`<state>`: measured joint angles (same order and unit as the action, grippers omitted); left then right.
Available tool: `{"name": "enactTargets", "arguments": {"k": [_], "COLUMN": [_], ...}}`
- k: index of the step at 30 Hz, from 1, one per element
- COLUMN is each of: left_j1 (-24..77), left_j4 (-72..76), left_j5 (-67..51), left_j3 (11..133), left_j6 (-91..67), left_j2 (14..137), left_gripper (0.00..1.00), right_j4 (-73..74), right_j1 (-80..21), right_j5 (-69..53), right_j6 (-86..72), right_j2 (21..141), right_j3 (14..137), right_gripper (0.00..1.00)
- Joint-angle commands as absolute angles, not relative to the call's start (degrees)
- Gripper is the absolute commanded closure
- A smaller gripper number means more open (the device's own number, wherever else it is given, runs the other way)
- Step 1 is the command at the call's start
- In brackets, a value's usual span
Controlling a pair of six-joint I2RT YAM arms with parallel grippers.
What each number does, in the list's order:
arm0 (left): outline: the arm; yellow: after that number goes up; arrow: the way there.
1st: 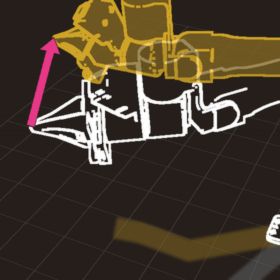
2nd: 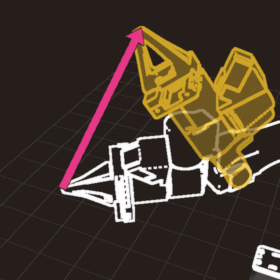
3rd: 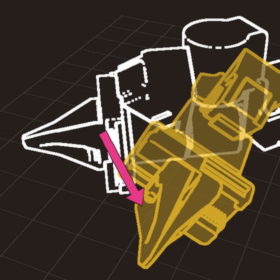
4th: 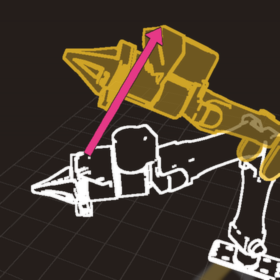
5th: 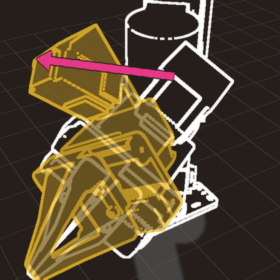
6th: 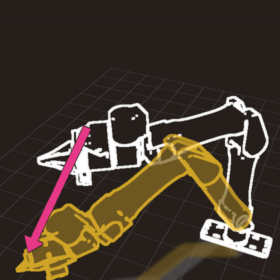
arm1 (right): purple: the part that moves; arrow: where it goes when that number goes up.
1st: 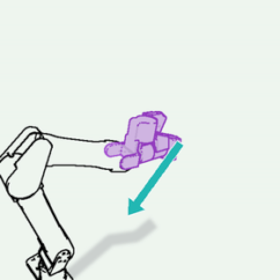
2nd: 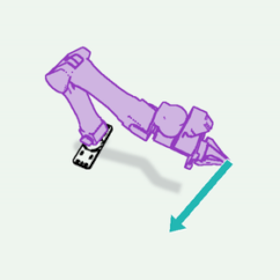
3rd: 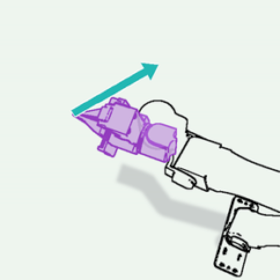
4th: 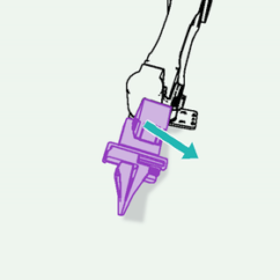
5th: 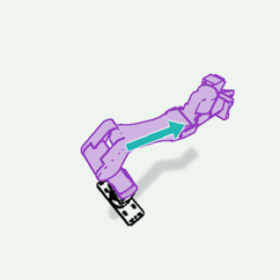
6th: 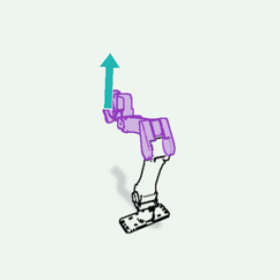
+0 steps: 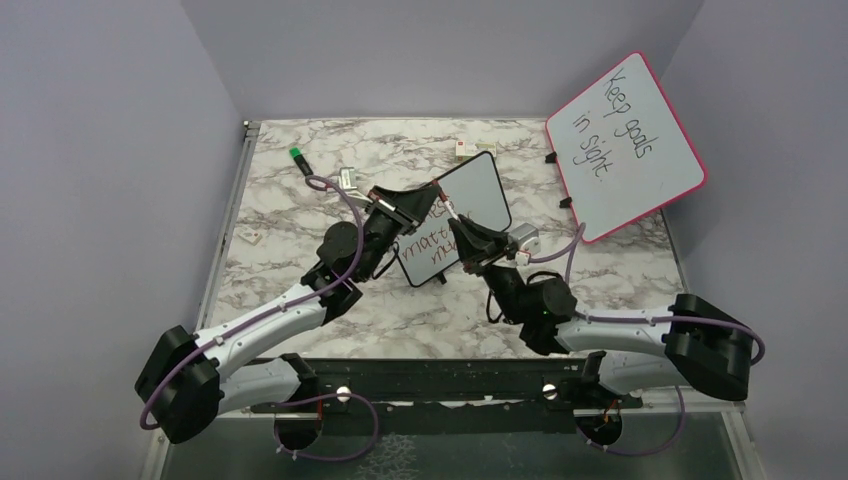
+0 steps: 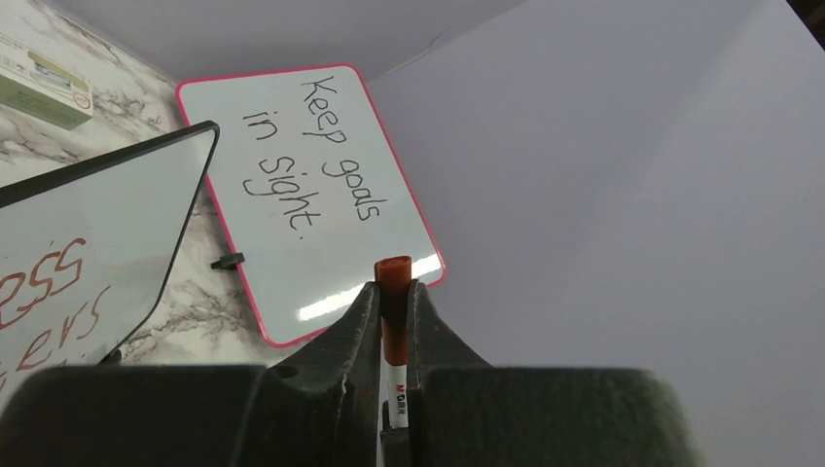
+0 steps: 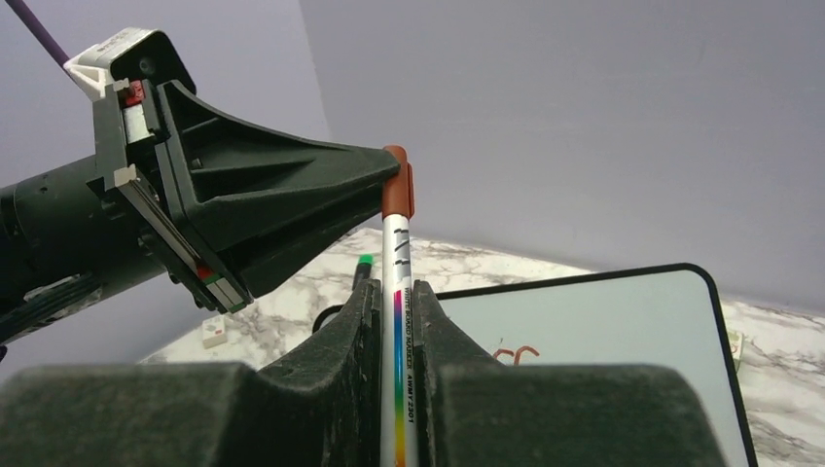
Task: Write a sentence on the whiteboard
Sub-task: Close the whiteboard marker at the center of the board, then place the whiteboard marker at the center of the board.
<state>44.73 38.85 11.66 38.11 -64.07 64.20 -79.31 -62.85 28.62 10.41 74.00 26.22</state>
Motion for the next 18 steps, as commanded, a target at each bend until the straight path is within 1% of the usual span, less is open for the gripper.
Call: {"name": "enactTargets", "arguments": {"k": [1,2,4,5,7,10,14,18], "left_j1": [48.35,48.34,48.36,48.36,48.35,48.36,48.29,48.28], "left_j4": [36.04,35.91,35.55,35.21,34.01,30.55,25.12,11.99], "left_j5": [8.07,9.24,11.82,13.0,15.11,18.67,23.31,28.47], "left_j3": [34.68,34.25,33.19,32.77,32.45,33.06,33.97,38.29], "left_j6": [-59.61,-58.33,-56.12,-54.62,-50.73,-44.53,-36.88,-30.81], "left_j2": [61.31,60.74,59.45,58.85,57.67,56.37,53.81,51.84], "left_gripper": [0.86,0.76,0.6,0.54,0.45,0.3,0.18,0.11], "right_j4": [-73.06,-69.7,-62.63,-58.48,-50.26,-38.76,-21.83,-7.27], "right_j1": [-62.23,-62.23,-62.23,-62.23,-62.23,-62.22,-62.23,-62.23], "right_j5": [32.48,33.13,34.48,35.31,36.22,38.07,39.86,40.84], "right_j6": [7.88,7.57,6.55,5.58,3.47,-1.9,-10.54,-20.42], "right_j2": [68.92,67.74,65.19,63.74,60.77,55.65,50.19,46.59], "right_j3": [26.38,26.32,26.32,26.41,26.18,25.32,25.05,24.06], "right_gripper": [0.99,0.99,0.99,0.99,0.99,0.99,0.99,0.99]}}
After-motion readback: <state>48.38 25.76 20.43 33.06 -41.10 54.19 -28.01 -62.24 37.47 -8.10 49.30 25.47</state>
